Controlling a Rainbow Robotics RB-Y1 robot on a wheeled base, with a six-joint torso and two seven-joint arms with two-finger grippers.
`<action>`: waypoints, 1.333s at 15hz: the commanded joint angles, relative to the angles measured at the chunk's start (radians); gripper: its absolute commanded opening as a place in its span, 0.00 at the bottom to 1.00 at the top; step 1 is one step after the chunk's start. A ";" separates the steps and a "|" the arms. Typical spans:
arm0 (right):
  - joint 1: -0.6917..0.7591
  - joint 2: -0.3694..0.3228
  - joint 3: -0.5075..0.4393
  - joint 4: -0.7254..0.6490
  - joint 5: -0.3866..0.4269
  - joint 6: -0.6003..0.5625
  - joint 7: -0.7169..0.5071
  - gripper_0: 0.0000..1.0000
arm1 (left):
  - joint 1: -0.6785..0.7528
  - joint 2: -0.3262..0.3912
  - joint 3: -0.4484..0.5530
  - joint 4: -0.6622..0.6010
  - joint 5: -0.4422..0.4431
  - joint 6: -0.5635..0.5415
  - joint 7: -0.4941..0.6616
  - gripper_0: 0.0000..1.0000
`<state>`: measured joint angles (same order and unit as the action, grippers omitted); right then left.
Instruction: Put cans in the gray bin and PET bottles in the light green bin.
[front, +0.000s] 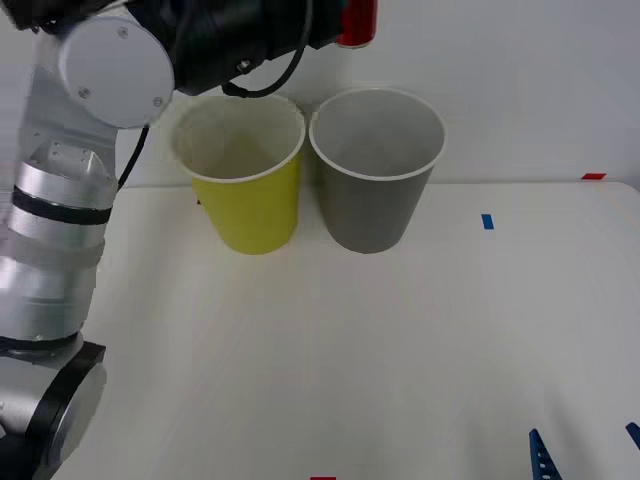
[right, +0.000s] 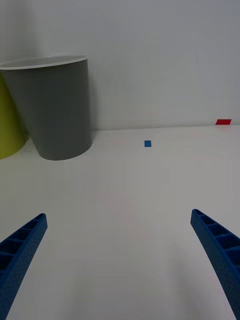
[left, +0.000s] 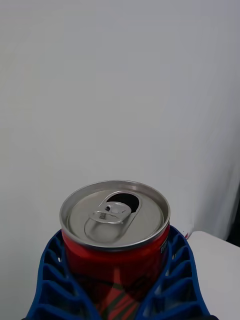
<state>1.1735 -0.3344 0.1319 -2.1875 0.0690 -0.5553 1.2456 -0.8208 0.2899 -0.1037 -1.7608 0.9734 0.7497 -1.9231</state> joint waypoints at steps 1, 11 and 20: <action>0.000 0.000 0.000 0.000 0.000 0.000 0.000 1.00 | -0.018 0.000 -0.099 0.104 -0.009 -0.167 -0.016 0.00; 0.000 0.000 0.000 0.000 0.000 0.000 0.000 1.00 | -0.055 -0.009 -0.294 0.293 -0.028 -0.440 -0.042 0.00; 0.000 0.000 0.000 0.000 0.000 0.000 0.000 1.00 | -0.055 -0.003 -0.329 0.310 -0.024 -0.446 -0.039 0.00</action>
<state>1.1735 -0.3344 0.1319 -2.1875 0.0690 -0.5553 1.2456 -0.8762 0.2849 -0.4328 -1.4512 0.9504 0.3035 -1.9618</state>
